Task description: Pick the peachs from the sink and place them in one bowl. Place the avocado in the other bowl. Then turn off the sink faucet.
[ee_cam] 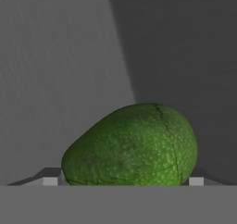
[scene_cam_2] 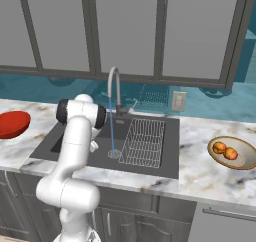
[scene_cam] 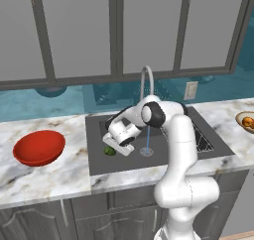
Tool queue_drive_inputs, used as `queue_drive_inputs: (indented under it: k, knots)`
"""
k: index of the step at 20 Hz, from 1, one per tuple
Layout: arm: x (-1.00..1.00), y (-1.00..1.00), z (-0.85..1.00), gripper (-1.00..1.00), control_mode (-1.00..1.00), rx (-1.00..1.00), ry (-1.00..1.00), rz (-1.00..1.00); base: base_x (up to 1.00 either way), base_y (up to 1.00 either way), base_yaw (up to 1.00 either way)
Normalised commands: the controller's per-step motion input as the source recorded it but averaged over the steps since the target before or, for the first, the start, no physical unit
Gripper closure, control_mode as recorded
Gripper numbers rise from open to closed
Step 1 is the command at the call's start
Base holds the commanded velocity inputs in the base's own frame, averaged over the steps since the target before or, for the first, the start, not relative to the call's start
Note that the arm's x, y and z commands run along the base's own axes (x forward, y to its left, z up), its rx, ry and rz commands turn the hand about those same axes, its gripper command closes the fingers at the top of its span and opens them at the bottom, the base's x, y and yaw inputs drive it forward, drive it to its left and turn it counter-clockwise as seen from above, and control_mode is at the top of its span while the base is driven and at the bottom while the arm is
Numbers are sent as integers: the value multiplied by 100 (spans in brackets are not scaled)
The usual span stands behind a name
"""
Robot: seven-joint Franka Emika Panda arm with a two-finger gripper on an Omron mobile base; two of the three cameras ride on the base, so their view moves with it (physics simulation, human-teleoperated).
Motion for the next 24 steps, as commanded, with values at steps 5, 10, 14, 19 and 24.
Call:
queue_drive_inputs:
  k: [5,10,14,19,24]
  knots:
    - [0,21,-1,100,-100,0,0,-10,0,0,0]
    - [0,0,20,100,-100,1,0,-9,0,0,0]
    - [0,-10,42,100,-100,3,0,-10,0,0,0]
    - [0,-30,43,100,-100,4,0,-8,0,0,0]
    - [-7,-55,40,100,-100,4,-4,-5,0,0,0]
